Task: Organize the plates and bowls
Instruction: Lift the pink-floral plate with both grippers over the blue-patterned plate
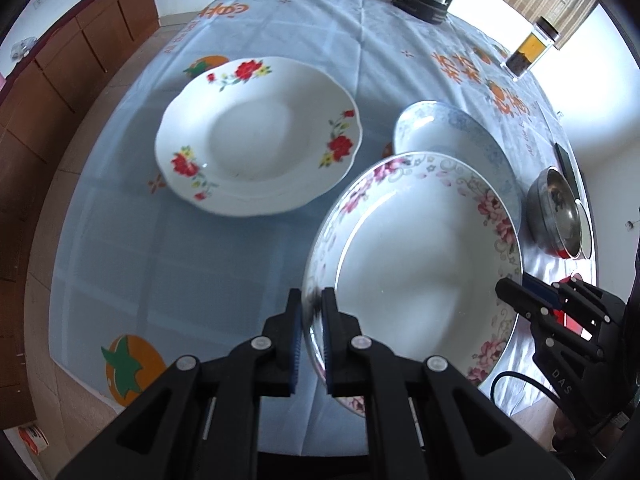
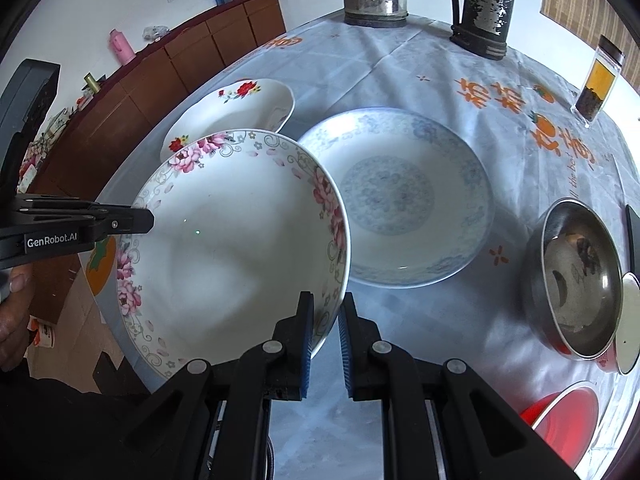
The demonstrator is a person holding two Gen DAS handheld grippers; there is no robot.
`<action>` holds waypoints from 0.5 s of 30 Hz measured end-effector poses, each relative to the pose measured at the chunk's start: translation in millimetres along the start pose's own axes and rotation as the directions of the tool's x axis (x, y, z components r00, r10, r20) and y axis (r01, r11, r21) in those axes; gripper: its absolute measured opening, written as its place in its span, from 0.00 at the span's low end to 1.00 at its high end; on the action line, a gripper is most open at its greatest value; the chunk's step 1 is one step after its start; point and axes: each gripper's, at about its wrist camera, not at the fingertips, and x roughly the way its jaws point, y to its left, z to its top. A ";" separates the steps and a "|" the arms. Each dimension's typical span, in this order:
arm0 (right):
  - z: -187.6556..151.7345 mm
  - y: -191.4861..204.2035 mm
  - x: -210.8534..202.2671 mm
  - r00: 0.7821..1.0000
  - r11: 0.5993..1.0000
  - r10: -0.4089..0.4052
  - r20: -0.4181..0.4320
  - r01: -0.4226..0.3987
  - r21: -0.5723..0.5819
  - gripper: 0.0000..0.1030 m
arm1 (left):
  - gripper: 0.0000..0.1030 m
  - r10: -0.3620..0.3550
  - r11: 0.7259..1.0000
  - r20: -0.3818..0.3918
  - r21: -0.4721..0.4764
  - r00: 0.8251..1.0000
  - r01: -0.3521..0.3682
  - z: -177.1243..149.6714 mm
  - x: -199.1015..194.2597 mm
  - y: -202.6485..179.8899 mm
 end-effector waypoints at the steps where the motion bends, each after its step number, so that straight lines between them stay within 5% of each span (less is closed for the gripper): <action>1: 0.7 -2.3 -0.3 1.000 1.000 -0.002 0.002 0.002 0.004 0.13 | 0.05 -0.001 1.000 0.001 0.004 1.000 0.001 1.9 0.6 -2.0; 15: 11.3 -32.6 -3.2 0.999 0.999 -0.028 0.026 0.027 0.047 0.13 | 0.05 -0.011 0.998 0.008 0.054 1.000 0.011 30.0 6.5 -27.8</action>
